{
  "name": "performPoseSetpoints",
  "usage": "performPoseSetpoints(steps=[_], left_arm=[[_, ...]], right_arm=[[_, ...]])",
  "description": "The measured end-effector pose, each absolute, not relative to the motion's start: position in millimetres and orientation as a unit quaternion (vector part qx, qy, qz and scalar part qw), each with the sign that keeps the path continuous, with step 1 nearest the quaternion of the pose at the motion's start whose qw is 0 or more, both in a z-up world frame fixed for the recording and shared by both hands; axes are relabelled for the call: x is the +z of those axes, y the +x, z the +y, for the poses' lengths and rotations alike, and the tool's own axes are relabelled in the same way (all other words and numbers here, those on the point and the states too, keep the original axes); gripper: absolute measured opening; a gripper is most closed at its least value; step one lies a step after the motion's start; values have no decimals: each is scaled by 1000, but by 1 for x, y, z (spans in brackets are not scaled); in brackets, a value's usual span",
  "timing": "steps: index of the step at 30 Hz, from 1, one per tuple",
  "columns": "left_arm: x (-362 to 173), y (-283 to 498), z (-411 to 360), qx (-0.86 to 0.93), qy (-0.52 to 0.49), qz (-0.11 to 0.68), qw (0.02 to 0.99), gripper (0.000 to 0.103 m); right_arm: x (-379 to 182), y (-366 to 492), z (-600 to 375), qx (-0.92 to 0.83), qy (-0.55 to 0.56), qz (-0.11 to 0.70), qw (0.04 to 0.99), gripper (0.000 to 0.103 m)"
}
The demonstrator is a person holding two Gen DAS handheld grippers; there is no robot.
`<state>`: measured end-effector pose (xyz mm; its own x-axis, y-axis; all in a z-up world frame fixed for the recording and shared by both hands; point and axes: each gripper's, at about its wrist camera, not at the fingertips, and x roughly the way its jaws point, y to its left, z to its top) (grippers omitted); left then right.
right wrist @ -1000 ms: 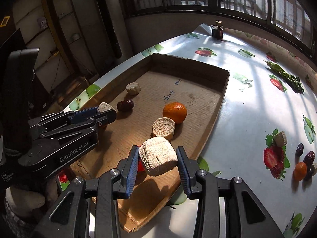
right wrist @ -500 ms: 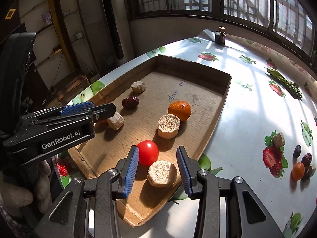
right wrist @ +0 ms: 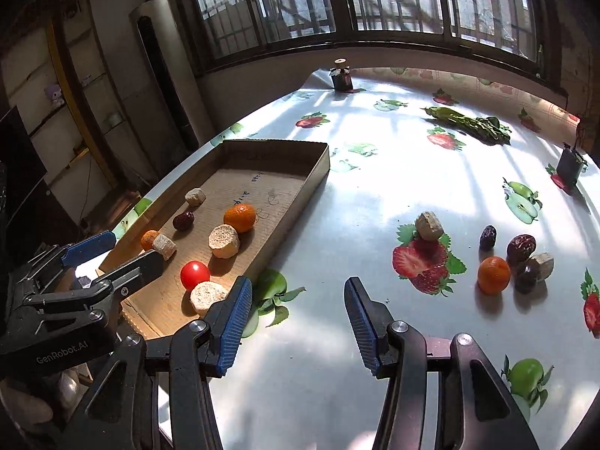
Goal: Organize fruits
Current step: 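Carry both bread pieces into the tray and release them, then reach both tools toward the remaining dates, mandarin and bread on the table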
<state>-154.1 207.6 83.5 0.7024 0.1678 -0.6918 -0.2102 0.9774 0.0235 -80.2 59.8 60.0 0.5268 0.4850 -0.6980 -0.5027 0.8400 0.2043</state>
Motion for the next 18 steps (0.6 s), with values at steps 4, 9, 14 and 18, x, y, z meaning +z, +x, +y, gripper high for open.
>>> performPoseSetpoints(steps=[4, 9, 14, 18], left_arm=[[81, -149, 190, 94, -14, 379, 921, 84], [77, -141, 175, 86, -2, 389, 917, 84], [75, -131, 165, 67, -5, 400, 914, 84], [78, -115, 148, 45, 0, 399, 916, 84]], right_arm=[[61, -76, 23, 255, 5, 394, 883, 59], [60, -68, -22, 220, 27, 395, 891, 59], [61, -53, -69, 181, 55, 398, 897, 59], [65, -38, -108, 147, 84, 399, 901, 59]])
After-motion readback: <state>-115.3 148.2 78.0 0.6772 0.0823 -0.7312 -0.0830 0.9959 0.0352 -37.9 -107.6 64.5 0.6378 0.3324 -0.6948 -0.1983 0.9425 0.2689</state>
